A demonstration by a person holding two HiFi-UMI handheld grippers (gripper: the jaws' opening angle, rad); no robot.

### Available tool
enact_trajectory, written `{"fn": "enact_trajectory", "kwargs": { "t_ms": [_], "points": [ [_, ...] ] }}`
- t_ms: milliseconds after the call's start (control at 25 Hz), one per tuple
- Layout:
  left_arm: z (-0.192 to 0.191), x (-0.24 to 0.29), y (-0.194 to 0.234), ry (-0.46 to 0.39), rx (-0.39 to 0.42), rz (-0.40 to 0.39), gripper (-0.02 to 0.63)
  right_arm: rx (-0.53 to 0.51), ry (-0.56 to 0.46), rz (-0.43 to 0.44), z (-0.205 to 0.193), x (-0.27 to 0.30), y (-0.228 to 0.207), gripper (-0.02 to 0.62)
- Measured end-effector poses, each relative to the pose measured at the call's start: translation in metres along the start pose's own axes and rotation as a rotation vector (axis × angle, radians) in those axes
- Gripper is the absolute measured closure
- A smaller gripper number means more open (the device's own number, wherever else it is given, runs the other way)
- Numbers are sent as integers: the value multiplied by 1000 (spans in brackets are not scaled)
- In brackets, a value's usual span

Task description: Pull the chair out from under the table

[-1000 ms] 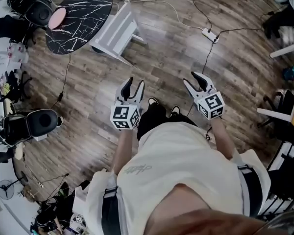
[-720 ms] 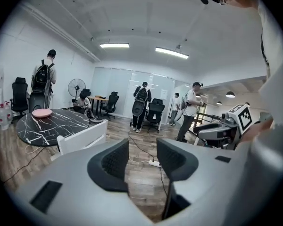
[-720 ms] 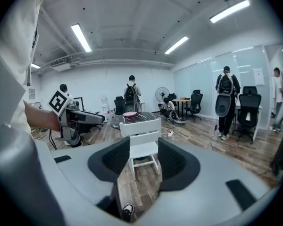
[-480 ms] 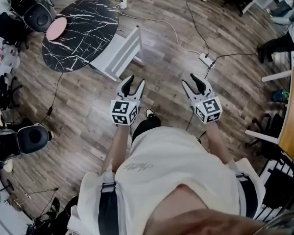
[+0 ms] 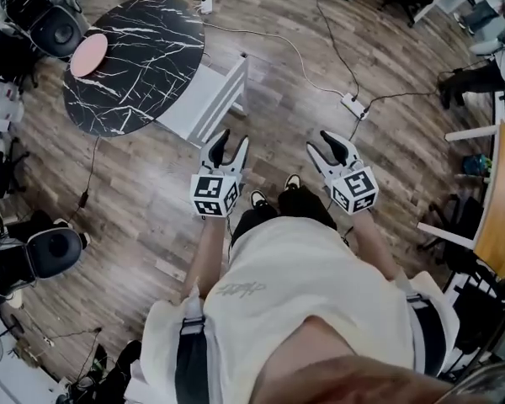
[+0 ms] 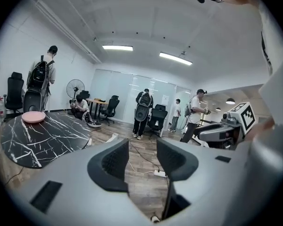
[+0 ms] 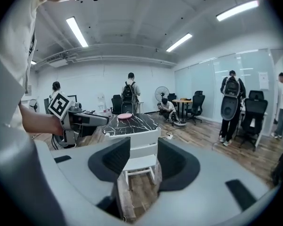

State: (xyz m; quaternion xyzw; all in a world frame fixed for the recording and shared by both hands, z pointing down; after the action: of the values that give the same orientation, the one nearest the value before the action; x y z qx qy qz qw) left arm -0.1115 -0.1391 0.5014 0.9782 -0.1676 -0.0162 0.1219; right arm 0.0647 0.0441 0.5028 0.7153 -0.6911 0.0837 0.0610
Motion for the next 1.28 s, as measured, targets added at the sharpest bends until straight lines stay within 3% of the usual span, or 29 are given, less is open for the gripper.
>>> {"fn": "enact_trajectory", "kwargs": {
  "t_ms": [200,280,480,720,960,1280],
  "points": [
    [-5,8,22,7,-52,53,407,-8,16,69,0,43,-9,436],
    [-5,13,32,4,-30,82,407,-5,12,107,-3,65,-16,436],
    [10,24,64,8,18,197,407,24,-6,225,-1,131,-37,434],
    [36,57,99,9,39,338,407,-24,-50,355,28,218,-83,434],
    [49,85,119,-7,35,482,407,27,-57,460,40,280,-115,443],
    [42,80,129,5,13,635,407,-50,-23,672,42,329,-104,437]
  ]
}}
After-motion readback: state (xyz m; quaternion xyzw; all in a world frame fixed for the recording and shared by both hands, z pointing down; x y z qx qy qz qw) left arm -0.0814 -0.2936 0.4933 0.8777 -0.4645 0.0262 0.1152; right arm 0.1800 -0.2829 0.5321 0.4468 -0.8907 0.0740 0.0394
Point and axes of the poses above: the fingertips, and each gripper's own axes: x forward along the fingers, y to its left, z out of its top, the point moved 6 cm from there along -x, backward along the fingers, and after that the axes turned 11 degrees about -y, right-handed, at the moved point
